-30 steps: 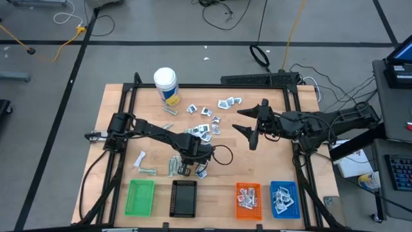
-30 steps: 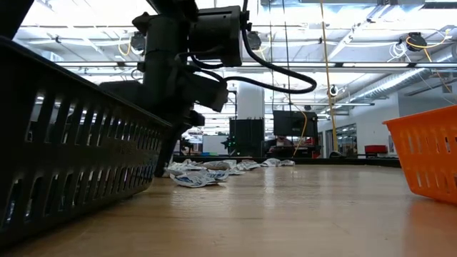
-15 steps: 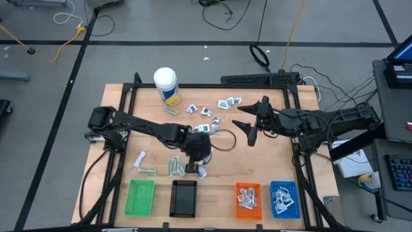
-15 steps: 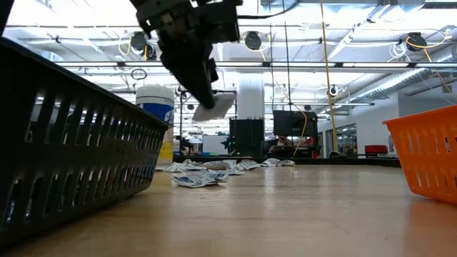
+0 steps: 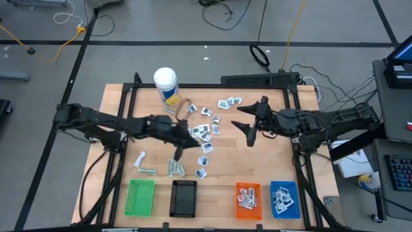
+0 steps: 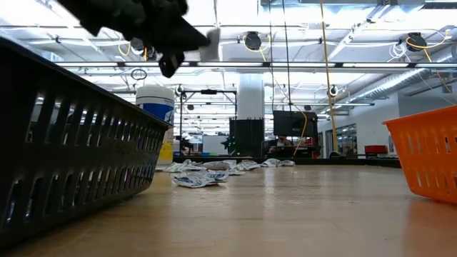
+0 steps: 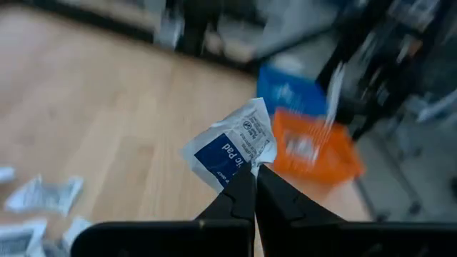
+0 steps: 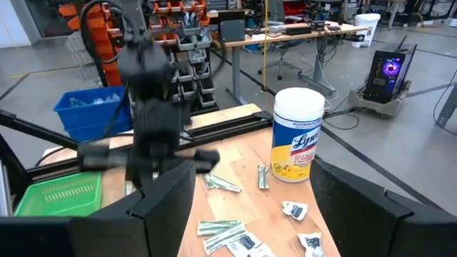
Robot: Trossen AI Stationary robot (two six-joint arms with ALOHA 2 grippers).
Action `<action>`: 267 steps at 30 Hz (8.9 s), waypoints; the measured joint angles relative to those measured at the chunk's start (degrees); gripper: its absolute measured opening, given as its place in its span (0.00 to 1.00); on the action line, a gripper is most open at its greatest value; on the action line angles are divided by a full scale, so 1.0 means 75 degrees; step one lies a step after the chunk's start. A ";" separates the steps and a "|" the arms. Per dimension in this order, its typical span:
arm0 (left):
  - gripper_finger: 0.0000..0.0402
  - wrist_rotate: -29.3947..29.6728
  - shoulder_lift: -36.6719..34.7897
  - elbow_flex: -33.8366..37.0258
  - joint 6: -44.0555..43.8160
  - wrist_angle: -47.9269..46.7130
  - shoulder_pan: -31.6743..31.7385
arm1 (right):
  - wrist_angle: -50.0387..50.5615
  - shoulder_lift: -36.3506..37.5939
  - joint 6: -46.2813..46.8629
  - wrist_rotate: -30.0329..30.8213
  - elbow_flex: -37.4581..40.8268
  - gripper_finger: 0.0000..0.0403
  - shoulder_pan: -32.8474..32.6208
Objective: Pick & Place First Aid Supplies
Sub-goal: Put the alcohol pad into the blue bin
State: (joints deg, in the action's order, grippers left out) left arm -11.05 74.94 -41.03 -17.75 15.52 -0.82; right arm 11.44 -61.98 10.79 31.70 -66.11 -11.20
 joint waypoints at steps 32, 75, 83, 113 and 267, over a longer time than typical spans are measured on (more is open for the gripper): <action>0.00 -0.1959 0.0467 -0.3409 0.0944 -0.1098 0.0576 | -0.2652 -0.1474 0.0067 -0.3637 -0.0003 0.67 0.0694; 0.42 -0.1526 0.0399 -0.3423 -0.0182 -0.3020 0.0744 | 0.4324 -0.0991 0.3869 -0.6067 -0.0002 0.00 0.0406; 0.44 -0.1548 0.0399 -0.3423 -0.0245 -0.3084 0.0744 | 0.7735 -0.0991 0.4790 -0.6000 -0.0002 0.00 0.0045; 0.44 -0.1792 0.0400 -0.3420 -0.0880 -0.3058 0.0758 | 0.7722 -0.1935 1.5612 -0.5194 -0.0002 0.00 -0.5579; 0.00 0.3844 0.0220 -0.5694 0.2101 -0.9309 -0.0110 | -0.0935 -0.0106 0.1477 0.0698 -0.0003 0.60 0.0029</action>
State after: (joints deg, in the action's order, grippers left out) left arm 17.77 76.58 -83.73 -2.00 -54.30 -1.65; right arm 4.43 -62.77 21.87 36.94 -66.13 -10.99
